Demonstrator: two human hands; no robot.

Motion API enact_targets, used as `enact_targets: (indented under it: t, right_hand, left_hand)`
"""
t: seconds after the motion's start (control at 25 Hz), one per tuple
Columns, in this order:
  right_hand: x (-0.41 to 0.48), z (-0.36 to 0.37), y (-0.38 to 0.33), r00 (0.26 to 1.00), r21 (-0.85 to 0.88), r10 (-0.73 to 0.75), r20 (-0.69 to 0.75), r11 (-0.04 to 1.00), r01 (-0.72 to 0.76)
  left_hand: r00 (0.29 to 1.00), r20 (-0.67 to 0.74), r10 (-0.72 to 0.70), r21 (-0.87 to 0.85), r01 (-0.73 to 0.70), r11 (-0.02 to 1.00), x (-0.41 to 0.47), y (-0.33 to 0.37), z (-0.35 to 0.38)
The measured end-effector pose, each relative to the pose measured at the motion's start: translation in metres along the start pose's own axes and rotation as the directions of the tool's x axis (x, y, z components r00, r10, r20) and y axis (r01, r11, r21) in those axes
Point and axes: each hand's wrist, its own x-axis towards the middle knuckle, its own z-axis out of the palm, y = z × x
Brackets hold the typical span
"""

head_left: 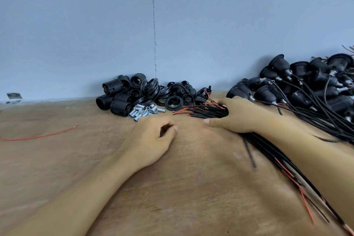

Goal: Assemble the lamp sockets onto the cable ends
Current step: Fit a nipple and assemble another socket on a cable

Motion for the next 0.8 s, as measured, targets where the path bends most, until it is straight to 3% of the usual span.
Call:
enact_targets:
  t: [0.2,0.32,0.52,0.68,0.8]
  right_hand:
    - [0.001,0.003,0.004,0.943,0.144,0.012,-0.333,0.989,0.038]
    - [-0.006,0.0,-0.001,0.881,0.281,-0.016,-0.473,0.945,0.168]
    - [-0.027,0.013,-0.015,0.873,0.207,-0.281,-0.398,0.9,0.384]
    - [-0.037,0.027,-0.001,0.84,0.291,-0.147,-0.523,0.895,0.338]
    - [-0.039,0.026,0.016,0.844,0.362,-0.019,-0.537,0.898,0.251]
  left_hand:
    - [1.0,-0.001,0.007,0.01,-0.007,1.0,-0.001,0.0,-0.001]
    - [1.0,0.0,-0.001,0.004,0.001,1.0,-0.001,0.0,0.0]
    - [1.0,-0.003,-0.001,0.007,0.001,1.0,0.0,0.0,0.0]
    - [1.0,0.004,0.009,0.005,-0.009,1.0,-0.001,0.001,-0.001]
    - [1.0,-0.002,0.005,0.019,-0.005,1.0,0.0,0.001,0.0]
